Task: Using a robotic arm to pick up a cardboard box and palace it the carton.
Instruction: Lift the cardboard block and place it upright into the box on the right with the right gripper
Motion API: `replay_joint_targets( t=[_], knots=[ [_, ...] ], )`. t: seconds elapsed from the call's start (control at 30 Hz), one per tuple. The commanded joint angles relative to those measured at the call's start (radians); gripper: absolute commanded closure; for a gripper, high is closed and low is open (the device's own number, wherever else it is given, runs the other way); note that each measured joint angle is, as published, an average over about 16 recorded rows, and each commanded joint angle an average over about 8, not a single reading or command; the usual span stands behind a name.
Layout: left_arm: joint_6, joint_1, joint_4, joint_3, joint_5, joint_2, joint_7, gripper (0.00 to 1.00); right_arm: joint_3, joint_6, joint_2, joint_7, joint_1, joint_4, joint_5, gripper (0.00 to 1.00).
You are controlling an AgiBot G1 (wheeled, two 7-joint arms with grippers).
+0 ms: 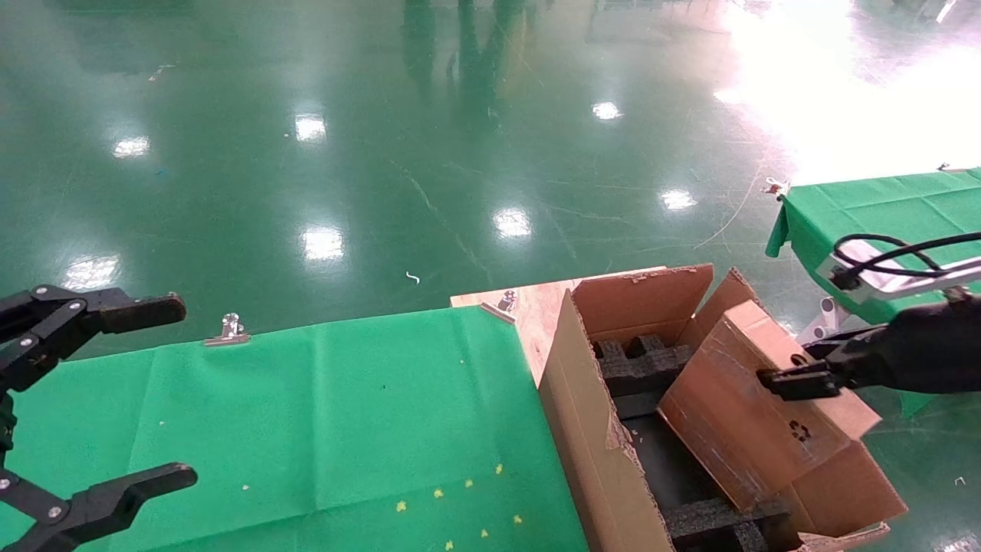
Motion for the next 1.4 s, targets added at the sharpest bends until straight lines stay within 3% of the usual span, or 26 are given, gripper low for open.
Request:
replay_joint_targets(
  t=[0.03, 0.3, 0.6, 1.4],
  knots=[
    [0.000, 0.000, 0.000, 0.000, 0.000, 0.000, 0.000, 0.00, -0.010, 0.025, -0.015, 0.040, -0.017, 0.006, -0.004, 1.00],
    [0.000, 0.000, 0.000, 0.000, 0.000, 0.000, 0.000, 0.00, -0.039, 0.096, -0.032, 0.216, -0.033, 0.077, -0.119, 1.00],
    [0.000, 0.000, 0.000, 0.000, 0.000, 0.000, 0.000, 0.00, -0.061, 0.135, -0.024, 0.347, -0.039, 0.102, -0.224, 1.00],
    [0.000, 0.000, 0.000, 0.001, 0.000, 0.000, 0.000, 0.00, -0.106, 0.300, -0.087, 0.403, -0.186, -0.021, -0.179, 1.00]
  ],
)
